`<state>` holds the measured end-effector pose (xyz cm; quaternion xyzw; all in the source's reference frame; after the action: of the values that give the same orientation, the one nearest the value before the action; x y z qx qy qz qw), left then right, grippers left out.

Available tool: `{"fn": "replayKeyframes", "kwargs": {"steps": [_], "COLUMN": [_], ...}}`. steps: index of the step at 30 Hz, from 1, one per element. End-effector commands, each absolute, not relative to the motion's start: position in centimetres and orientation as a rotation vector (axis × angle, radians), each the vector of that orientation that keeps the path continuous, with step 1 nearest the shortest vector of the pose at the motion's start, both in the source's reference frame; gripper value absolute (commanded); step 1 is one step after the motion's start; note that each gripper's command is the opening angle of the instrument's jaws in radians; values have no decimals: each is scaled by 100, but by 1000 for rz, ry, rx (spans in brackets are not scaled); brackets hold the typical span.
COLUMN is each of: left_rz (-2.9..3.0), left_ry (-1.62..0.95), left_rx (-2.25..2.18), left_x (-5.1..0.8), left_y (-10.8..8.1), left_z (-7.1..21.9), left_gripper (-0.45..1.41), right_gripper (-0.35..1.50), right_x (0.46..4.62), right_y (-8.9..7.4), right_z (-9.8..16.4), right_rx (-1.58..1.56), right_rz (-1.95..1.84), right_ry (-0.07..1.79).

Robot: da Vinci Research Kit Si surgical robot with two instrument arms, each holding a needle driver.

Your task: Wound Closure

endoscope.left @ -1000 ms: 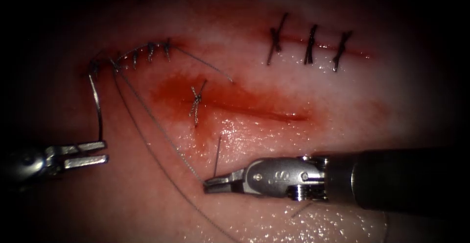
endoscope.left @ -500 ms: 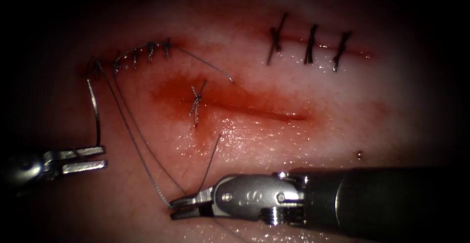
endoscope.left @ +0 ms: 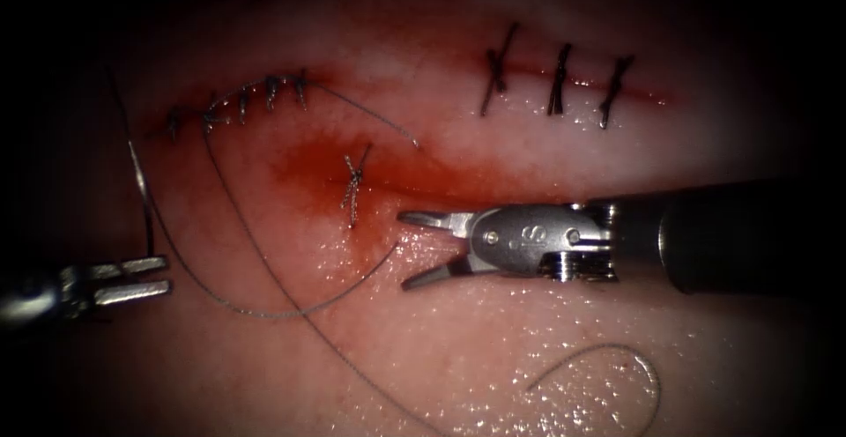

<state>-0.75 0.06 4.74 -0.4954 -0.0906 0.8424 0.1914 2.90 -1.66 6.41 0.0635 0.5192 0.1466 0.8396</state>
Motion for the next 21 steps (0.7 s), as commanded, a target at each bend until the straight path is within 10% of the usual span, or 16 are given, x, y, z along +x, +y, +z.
{"fn": "replayKeyframes", "kwargs": {"steps": [1,5,9,21], "left_rz": [2365,2362,2363,2380], "left_ry": [-252,-259,-256,-257], "left_rx": [-1385,-1397,-1395,-1379], "left_x": [-82,-84,-83,-86], "left_y": [0,0,0,-2], "left_z": [481,484,486,496], "left_gripper": [-45,-45,-45,-45], "right_gripper": [101,88,-35,-35], "right_x": [302,316,316,309], "right_y": [-174,-181,-185,-237], "right_z": [660,679,688,641], "right_rx": [137,152,193,274], "right_rz": [300,268,205,137], "right_ry": [1091,1065,1029,1042]}}
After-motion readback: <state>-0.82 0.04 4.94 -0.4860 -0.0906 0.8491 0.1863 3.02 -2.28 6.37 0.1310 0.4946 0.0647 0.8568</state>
